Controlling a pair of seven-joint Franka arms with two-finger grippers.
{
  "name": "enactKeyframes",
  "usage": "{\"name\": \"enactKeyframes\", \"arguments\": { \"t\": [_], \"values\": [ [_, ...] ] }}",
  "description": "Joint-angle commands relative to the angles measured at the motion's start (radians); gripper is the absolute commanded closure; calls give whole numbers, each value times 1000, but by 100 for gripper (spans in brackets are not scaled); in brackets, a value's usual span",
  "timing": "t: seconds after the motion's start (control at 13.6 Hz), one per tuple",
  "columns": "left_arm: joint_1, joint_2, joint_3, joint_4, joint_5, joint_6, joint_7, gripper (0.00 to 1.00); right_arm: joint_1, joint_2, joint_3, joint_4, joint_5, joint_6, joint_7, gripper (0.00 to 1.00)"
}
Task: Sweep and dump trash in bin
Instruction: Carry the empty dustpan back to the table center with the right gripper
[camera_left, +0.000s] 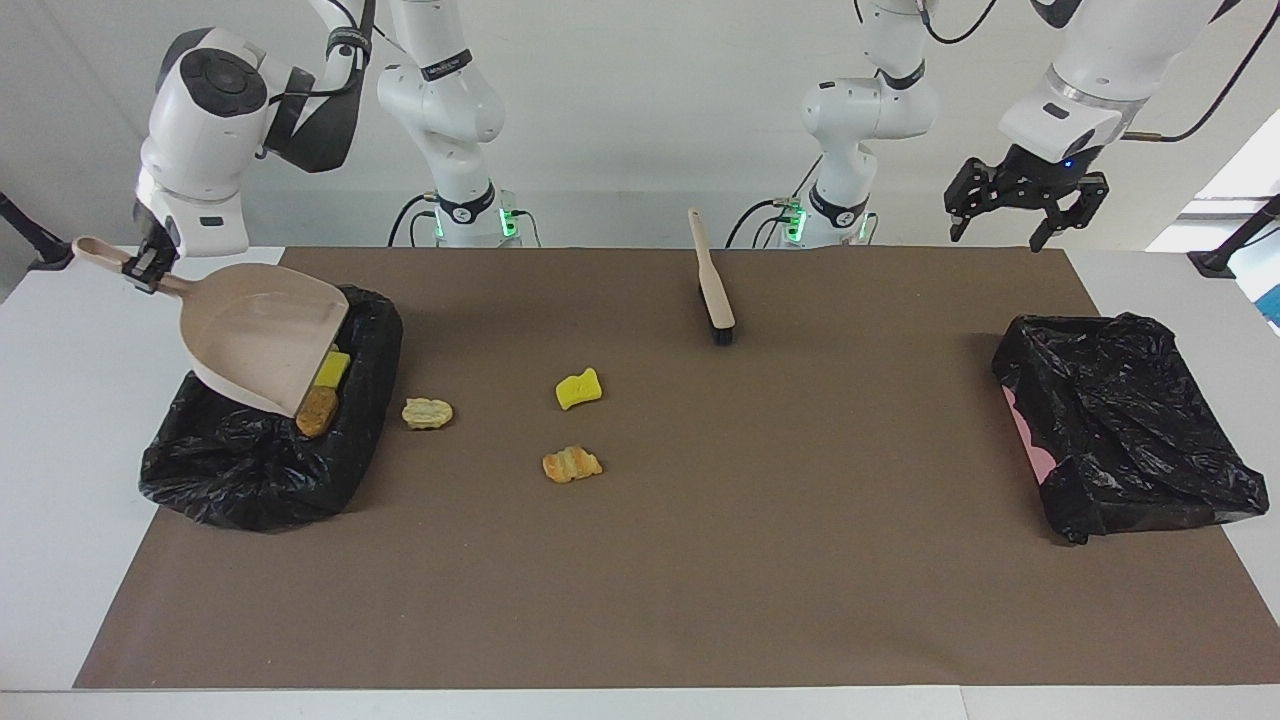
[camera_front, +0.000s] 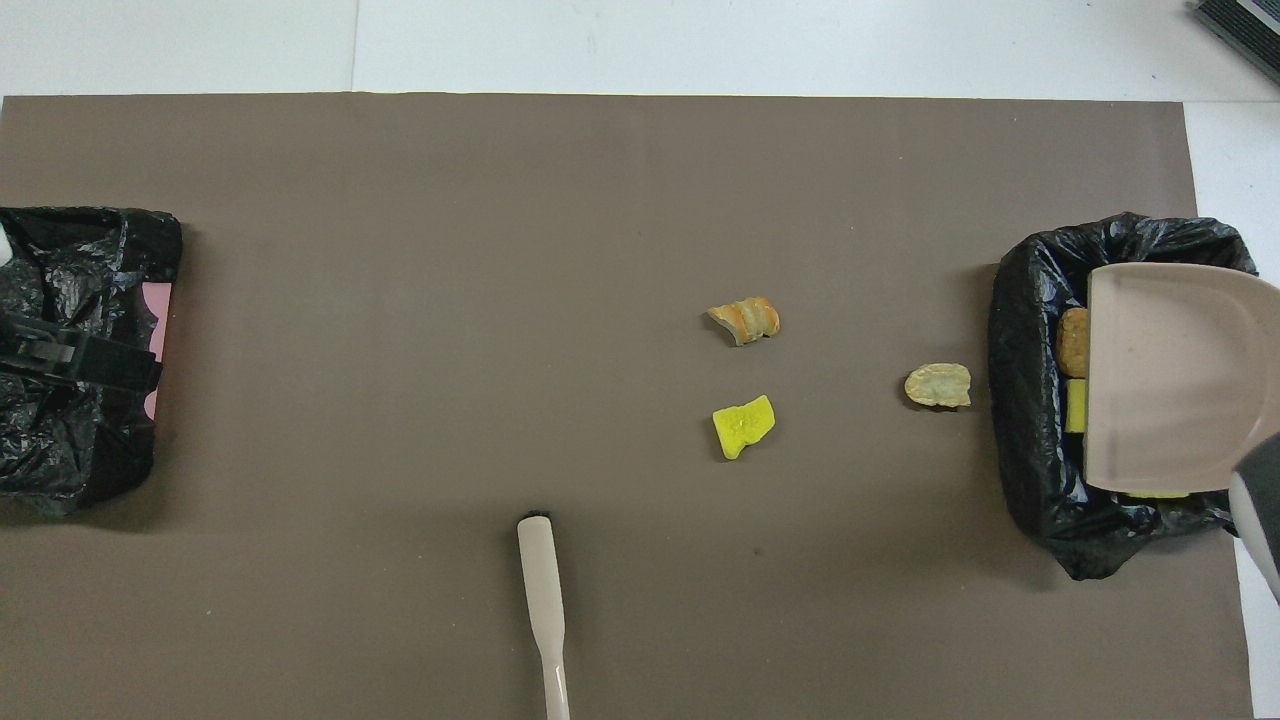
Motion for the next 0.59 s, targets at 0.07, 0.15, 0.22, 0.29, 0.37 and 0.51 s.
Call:
{"name": "enactKeyframes", "arguments": {
  "t": [0.07,0.15,0.22,0.29,0.37,0.51],
  "values": [
    [7,-1,0,23,15,-22,8,0,87,15,4,0,174,-40,-4,100],
    [7,-1,0,23,15,-28,6,0,109,30,4,0,215,-40,20,100],
    [7,-1,0,23,15,-25,5,0,136,41,4,0,261,-52,57,100],
    [5,-1,0,23,15,-24,5,0,168,52,4,0,293,-69,120,100],
    [7,-1,0,23,15,-25,5,0,202,65,4,-2,312,-78,189,100],
    [5,-1,0,23,15,-24,5,0,274,98,4,0,350,-92,348,100]
  ]
}}
